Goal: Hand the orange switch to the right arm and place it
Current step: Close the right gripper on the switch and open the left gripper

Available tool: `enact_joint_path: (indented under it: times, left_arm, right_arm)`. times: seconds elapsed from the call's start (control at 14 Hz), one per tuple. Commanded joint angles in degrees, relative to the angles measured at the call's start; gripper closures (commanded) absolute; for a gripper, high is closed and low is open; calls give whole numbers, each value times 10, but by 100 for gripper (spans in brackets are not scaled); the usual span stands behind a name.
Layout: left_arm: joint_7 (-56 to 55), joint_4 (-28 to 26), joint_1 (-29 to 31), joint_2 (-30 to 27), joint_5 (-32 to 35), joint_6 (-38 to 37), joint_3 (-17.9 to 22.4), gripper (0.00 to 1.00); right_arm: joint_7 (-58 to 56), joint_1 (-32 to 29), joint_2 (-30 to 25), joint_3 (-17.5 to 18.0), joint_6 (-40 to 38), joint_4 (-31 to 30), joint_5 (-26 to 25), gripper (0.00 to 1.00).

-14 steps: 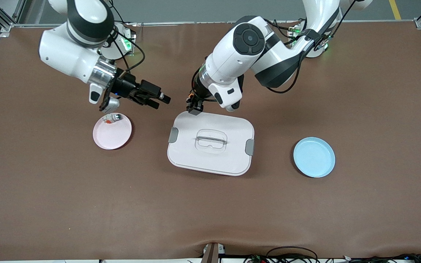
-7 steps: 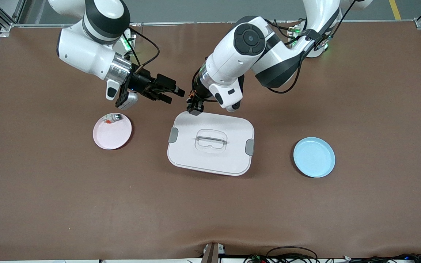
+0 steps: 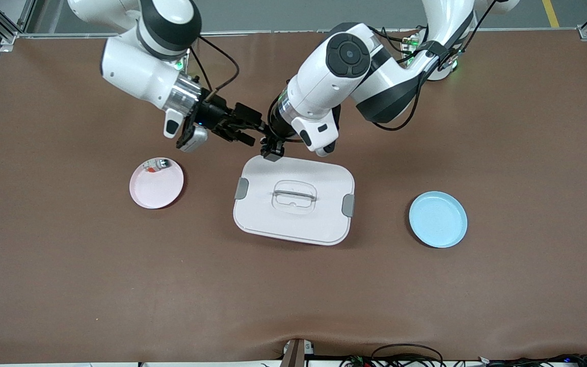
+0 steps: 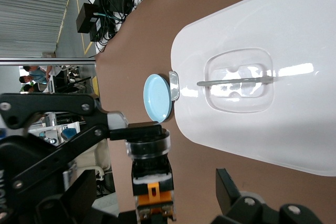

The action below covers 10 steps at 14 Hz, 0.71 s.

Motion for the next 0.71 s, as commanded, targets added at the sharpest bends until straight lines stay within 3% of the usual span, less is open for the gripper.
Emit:
enact_joint_path:
  times: [0.0, 0.14, 0.21, 0.28, 0.36, 0.64]
  left_arm:
    - [-1, 15, -3, 6, -5, -13, 3, 100]
    - [-1, 15, -1, 5, -5, -13, 3, 100]
    - [-1, 15, -1, 5, -5, -13, 3, 100]
    - [-1, 15, -1, 5, -5, -13, 3, 100]
    - [-1, 15, -1, 5, -5, -13, 3, 100]
    - [-1, 15, -1, 6, -5, -13, 3, 100]
  right_arm:
    - [-14, 10, 23, -6, 6, 23, 18, 0]
    - [-14, 10, 22, -6, 5, 23, 18, 6]
    - [-14, 10, 22, -6, 6, 23, 18, 26]
    - [-16, 10, 22, -7, 6, 24, 17, 59]
    - [-12, 10, 21, -6, 5, 30, 18, 100]
    - [-2, 10, 22, -6, 3, 33, 18, 100]
